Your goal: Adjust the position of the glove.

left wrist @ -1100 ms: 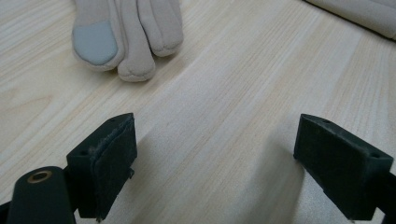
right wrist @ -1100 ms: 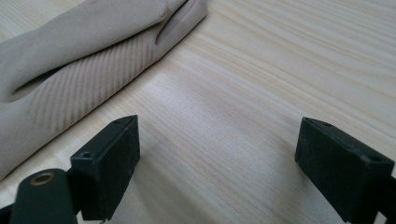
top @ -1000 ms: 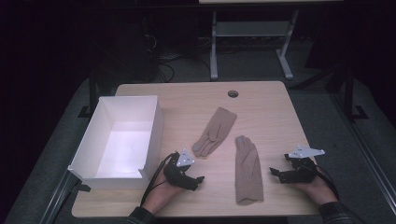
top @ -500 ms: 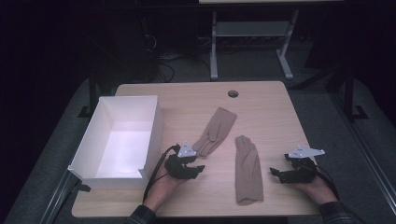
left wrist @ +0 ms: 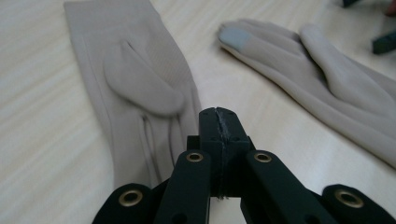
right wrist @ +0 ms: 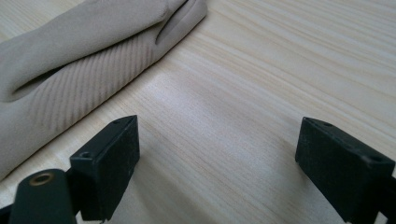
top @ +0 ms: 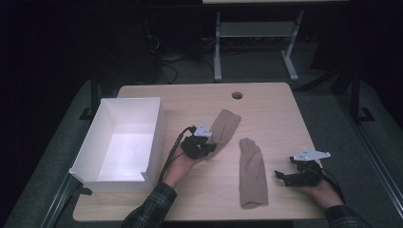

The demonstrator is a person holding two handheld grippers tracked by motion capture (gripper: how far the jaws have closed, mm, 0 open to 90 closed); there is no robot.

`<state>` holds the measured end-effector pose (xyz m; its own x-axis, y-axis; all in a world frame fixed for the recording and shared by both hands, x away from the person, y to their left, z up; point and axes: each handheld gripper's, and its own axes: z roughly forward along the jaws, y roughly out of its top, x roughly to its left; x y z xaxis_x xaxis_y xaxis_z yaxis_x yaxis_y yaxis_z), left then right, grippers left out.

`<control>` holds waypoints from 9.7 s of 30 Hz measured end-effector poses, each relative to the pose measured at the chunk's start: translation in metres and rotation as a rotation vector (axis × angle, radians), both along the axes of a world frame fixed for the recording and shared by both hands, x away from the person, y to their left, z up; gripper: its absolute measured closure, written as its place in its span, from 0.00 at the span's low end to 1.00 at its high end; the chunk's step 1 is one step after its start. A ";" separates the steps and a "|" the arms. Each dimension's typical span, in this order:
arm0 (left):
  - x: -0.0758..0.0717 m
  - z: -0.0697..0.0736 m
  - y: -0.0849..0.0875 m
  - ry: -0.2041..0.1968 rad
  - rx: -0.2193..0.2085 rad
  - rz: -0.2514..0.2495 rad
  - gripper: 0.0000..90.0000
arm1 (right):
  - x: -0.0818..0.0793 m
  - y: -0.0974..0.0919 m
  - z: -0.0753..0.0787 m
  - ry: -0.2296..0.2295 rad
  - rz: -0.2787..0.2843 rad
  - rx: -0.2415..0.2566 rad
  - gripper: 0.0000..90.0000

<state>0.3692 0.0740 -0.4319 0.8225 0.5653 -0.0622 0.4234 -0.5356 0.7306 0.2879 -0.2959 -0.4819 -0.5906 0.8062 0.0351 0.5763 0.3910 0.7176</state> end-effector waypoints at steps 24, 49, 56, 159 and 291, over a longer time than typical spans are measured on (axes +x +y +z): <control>0.045 -0.029 -0.038 0.041 0.051 0.039 1.00 | 0.001 0.000 0.000 -0.003 0.004 0.002 0.15; -0.005 -0.023 0.009 0.097 0.076 0.051 1.00 | 0.001 0.001 0.000 -0.004 0.007 0.001 0.15; -0.022 -0.022 0.021 0.110 0.085 0.055 1.00 | 0.001 0.001 0.000 -0.004 0.007 0.002 0.15; -0.082 -0.001 0.014 0.109 0.047 -0.042 1.00 | 0.001 0.002 0.000 -0.001 0.005 0.002 0.15; -0.042 -0.030 0.047 0.099 0.058 0.258 0.69 | 0.007 0.010 0.000 -0.002 0.007 0.003 0.14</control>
<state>0.3270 0.1214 -0.4616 0.6422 0.7604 -0.0972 0.6194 -0.4400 0.6502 0.2952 -0.2860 -0.4821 -0.5967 0.8016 0.0365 0.5720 0.3929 0.7200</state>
